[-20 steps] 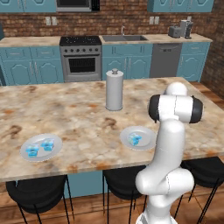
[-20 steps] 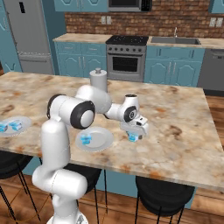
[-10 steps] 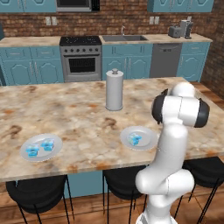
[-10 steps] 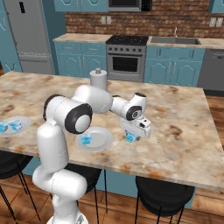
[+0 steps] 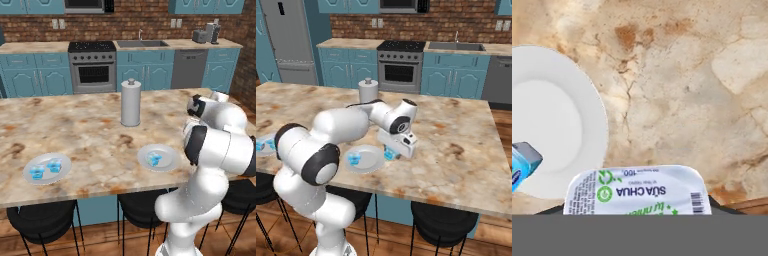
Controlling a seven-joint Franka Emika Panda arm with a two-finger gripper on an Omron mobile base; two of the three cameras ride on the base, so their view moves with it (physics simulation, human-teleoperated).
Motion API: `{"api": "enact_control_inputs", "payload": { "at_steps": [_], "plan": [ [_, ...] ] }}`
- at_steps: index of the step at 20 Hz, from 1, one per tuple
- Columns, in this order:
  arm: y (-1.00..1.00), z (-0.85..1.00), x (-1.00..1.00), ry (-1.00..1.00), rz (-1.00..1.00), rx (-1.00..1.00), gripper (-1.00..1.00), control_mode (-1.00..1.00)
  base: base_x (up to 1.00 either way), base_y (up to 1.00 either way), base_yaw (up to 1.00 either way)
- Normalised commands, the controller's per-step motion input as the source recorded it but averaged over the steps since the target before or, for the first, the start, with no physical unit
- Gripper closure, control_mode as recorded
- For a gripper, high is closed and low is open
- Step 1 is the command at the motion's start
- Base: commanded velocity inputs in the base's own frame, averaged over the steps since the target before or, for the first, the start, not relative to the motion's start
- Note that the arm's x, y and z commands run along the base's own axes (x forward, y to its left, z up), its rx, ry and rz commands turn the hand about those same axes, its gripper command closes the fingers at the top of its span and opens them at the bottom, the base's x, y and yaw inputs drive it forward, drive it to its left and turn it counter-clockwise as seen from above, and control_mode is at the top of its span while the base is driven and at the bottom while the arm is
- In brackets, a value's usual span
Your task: Place two yogurt containers on each plate.
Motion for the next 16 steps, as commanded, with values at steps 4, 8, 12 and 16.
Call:
{"api": "enact_control_inputs", "payload": {
  "at_steps": [4,8,12,16],
  "plan": [
    [0.85,0.06,-0.57,-0.28,0.0,0.0,1.0,-1.0,0.0,0.0,0.0],
    [0.84,0.08,-0.07,-0.25,0.0,-0.05,1.0,-1.0,0.0,0.0,0.0],
    [0.64,0.1,0.07,0.02,-0.05,-0.15,1.0,-1.0,0.0,0.0,0.0],
    [0.07,0.14,0.09,0.0,-0.09,-0.19,1.0,-1.0,0.0,0.0,0.0]
  ]
}}
